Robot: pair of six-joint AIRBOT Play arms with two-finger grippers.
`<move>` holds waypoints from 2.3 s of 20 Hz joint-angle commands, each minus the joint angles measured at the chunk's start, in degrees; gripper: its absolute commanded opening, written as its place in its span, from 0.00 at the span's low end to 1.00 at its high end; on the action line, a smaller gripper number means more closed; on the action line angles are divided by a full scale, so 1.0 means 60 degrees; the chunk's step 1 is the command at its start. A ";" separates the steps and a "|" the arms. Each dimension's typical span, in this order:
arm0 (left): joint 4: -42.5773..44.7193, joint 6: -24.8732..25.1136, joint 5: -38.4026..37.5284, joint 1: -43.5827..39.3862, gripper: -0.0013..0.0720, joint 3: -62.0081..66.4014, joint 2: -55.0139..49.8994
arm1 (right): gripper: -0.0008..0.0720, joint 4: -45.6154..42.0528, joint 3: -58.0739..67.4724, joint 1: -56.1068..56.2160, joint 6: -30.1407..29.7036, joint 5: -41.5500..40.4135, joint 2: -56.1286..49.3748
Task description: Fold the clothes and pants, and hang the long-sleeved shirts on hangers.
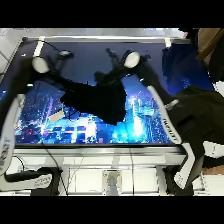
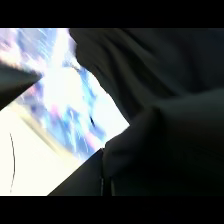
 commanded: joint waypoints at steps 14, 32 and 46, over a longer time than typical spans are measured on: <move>0.0302 -0.0004 -0.0965 0.2208 0.04 -0.0015 0.1712 | 0.71 -0.1049 0.0000 -0.1351 -0.1410 0.1016 0.0025; 0.0306 -0.0036 -0.1341 0.2208 0.04 -0.0015 0.1712 | 0.83 0.1974 -0.3789 -0.2138 -0.1096 0.0066 -0.1140; 0.0313 -0.0033 -0.1348 0.2208 0.04 -0.0011 0.1712 | 0.02 0.5661 -0.2739 -0.1967 -0.2707 -0.0772 -0.1271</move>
